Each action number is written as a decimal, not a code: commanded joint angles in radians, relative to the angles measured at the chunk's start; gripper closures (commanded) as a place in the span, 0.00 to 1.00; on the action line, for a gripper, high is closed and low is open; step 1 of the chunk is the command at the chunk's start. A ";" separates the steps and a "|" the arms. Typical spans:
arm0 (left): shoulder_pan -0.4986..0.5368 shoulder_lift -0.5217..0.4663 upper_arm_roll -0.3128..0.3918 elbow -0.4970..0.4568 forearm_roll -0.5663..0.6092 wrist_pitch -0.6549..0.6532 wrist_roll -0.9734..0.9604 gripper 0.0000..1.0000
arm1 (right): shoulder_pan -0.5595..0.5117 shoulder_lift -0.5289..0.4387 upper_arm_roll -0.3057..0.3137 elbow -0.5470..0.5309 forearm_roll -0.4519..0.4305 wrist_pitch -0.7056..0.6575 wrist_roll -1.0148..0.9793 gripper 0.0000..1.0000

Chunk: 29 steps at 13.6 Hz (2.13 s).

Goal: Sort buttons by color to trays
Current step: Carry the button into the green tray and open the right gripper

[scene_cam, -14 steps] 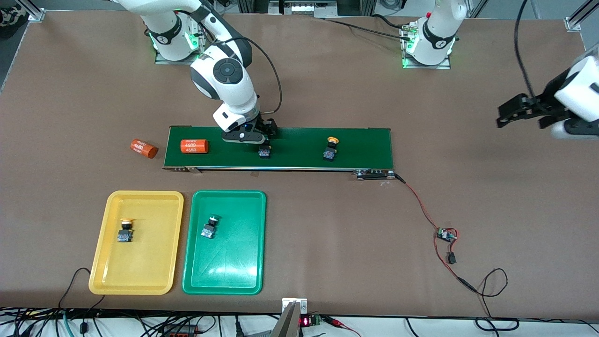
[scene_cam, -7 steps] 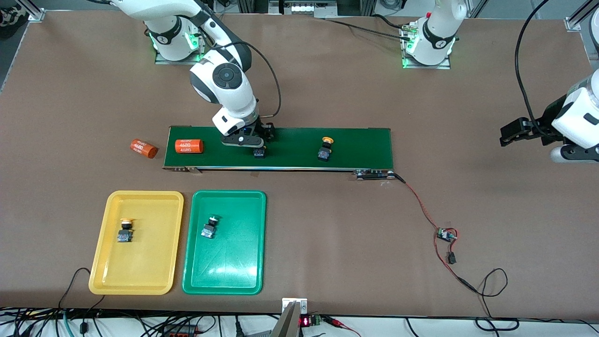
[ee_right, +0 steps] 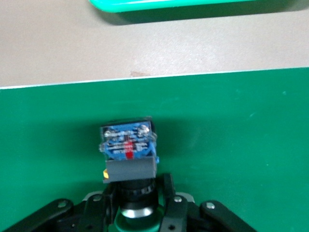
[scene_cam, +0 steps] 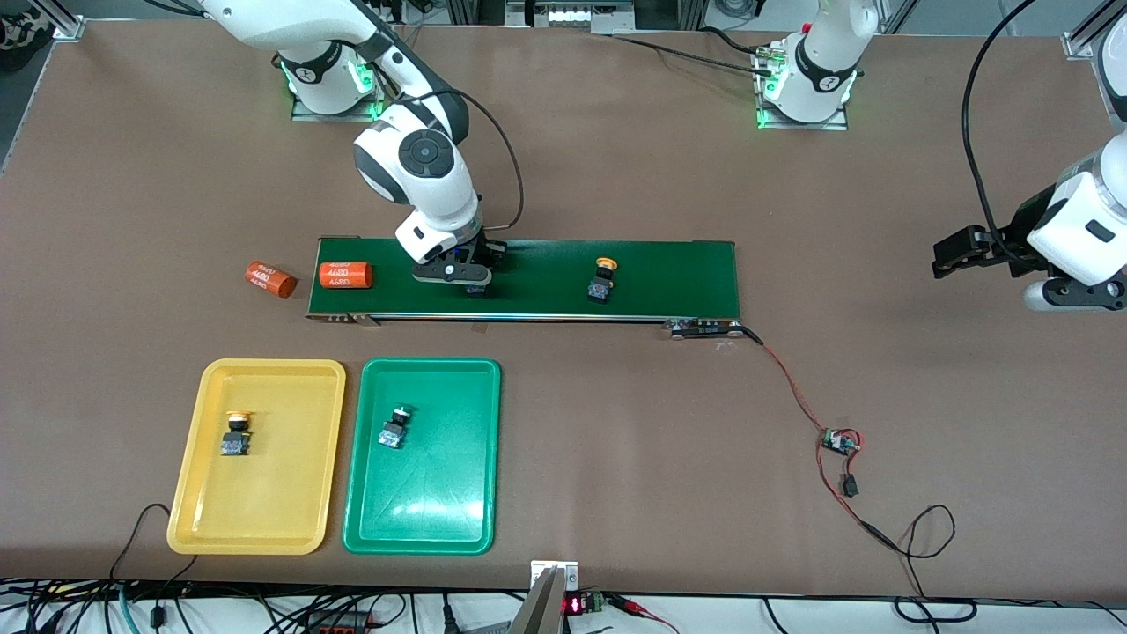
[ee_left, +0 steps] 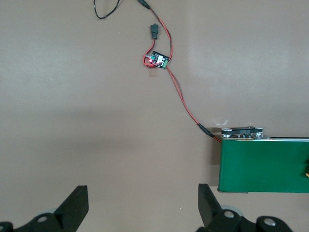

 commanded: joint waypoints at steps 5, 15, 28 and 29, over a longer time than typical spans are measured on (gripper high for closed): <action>0.107 -0.018 -0.003 0.004 -0.074 -0.004 0.116 0.00 | 0.007 -0.014 -0.042 0.143 -0.010 -0.137 -0.006 0.73; 0.070 -0.015 -0.064 0.009 -0.033 0.026 -0.006 0.00 | 0.007 0.067 -0.159 0.429 -0.008 -0.268 -0.158 0.73; -0.049 -0.059 0.114 0.015 -0.038 -0.035 0.078 0.00 | 0.107 0.413 -0.305 0.613 -0.008 0.079 -0.205 0.72; -0.046 -0.059 0.112 0.015 -0.039 -0.035 0.078 0.00 | 0.107 0.413 -0.305 0.613 -0.008 0.087 -0.207 0.71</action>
